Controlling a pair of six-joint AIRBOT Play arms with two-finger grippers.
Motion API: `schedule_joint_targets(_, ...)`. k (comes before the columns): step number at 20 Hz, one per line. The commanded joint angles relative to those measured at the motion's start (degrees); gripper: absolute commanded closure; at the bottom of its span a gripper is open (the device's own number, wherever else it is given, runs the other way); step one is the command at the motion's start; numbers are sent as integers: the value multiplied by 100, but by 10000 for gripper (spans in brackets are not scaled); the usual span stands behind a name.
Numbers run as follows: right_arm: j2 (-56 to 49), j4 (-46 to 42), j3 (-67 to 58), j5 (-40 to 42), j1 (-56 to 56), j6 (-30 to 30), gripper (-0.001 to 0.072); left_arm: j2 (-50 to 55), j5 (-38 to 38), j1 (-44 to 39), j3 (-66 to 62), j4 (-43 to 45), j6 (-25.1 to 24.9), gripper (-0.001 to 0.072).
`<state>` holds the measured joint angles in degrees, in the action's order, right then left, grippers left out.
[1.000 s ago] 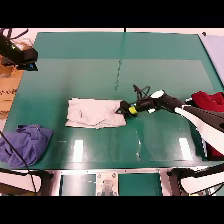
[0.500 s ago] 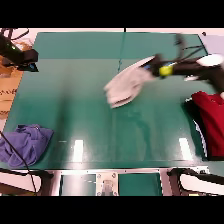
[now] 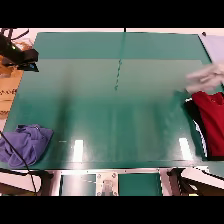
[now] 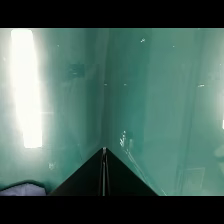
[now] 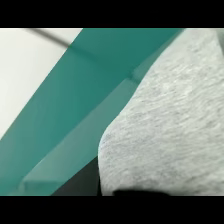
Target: Fold the shirts.
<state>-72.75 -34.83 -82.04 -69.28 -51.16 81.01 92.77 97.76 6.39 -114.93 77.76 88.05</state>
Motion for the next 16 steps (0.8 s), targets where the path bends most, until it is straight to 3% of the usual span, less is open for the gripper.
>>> schedule_joint_targets(1, 52, -44, -42, -557, -1169, 138, 701, -2, -22, 0, 2, -2, -2, 685)
schedule_joint_targets(4, 162, -616, -35, -1045, -1613, 470, 701, -2, -17, -17, 2, -37, -2, 685)
schedule_joint_targets(10, 824, -3202, -31, -1816, -1700, 1331, 701, -2, 92, -17, 2, -70, -2, 685)
schedule_joint_targets(16, 1320, -4129, 935, -1788, -1700, 1296, 700, -2, 81, -17, 2, -70, -70, 685)
